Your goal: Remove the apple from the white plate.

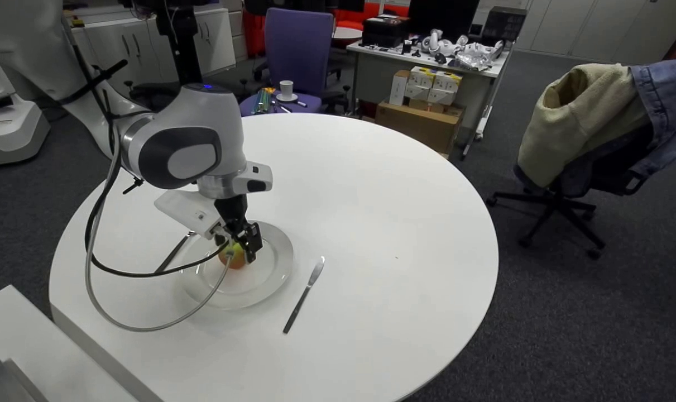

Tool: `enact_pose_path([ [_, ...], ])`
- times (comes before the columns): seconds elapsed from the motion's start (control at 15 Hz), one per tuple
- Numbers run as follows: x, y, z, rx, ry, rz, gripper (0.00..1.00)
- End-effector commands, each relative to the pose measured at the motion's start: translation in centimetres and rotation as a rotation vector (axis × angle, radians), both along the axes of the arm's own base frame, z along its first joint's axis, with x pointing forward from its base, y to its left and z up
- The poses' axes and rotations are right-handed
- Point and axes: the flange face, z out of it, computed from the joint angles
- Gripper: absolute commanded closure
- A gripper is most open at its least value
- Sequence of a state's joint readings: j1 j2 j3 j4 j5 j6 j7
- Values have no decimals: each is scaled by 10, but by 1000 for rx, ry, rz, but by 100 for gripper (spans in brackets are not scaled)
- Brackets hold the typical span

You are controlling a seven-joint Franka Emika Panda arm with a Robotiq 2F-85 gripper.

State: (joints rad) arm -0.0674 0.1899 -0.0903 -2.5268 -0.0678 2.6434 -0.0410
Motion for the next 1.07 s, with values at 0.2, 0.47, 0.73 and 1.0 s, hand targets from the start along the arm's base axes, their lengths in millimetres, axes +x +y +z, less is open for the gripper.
enact_pose_path([
  [0.2, 13, -1, 5, 18, -50, 24, 0],
  [0.47, 18, 9, 9, 56, -66, 28, 0],
  [0.73, 22, 19, 8, 90, -71, 40, 0],
  [1.0, 22, 23, 2, 102, -61, 50, 0],
])
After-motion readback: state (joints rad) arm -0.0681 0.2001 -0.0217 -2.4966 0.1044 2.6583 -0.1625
